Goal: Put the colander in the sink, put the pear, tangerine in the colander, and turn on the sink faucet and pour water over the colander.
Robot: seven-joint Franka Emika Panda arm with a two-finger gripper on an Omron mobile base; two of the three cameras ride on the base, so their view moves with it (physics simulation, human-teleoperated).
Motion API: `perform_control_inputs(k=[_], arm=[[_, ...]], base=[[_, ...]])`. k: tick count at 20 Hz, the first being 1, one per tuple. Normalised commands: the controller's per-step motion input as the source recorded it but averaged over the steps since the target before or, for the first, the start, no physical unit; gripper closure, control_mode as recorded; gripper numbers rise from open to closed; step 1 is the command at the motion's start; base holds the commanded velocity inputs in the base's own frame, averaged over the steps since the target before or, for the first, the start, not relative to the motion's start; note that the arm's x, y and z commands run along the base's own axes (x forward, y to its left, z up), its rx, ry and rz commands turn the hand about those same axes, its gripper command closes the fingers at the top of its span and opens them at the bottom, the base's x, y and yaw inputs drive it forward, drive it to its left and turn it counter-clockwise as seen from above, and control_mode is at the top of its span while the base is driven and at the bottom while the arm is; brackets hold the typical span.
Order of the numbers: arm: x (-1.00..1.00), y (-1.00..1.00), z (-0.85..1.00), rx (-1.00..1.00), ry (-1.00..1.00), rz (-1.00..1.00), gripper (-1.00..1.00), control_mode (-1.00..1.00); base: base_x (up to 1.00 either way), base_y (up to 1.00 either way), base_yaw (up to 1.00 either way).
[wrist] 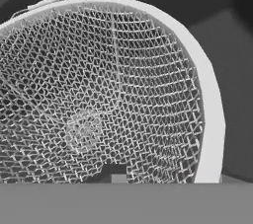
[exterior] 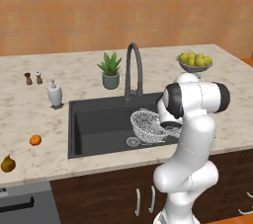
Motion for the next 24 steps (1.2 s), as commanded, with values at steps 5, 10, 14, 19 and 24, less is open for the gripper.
perform_control_inputs(k=[5,10,14,19,24], arm=[[0.64,0.54,-0.76,-0.04,-0.06,0.20,1.00,-1.00],[0.57,0.66,-1.00,-0.11,0.05,0.37,1.00,-1.00],[0.37,0.59,-1.00,-0.19,0.06,0.47,1.00,-1.00],[0.32,0.71,-1.00,-0.23,0.04,0.45,1.00,-1.00],[-0.04,0.27,-0.47,-0.08,-0.12,0.42,1.00,-1.00]], base=[[0.00,0.00,0.00],[0.00,0.00,0.00],[0.00,0.00,0.00],[0.00,0.00,0.00],[0.00,0.00,0.00]])
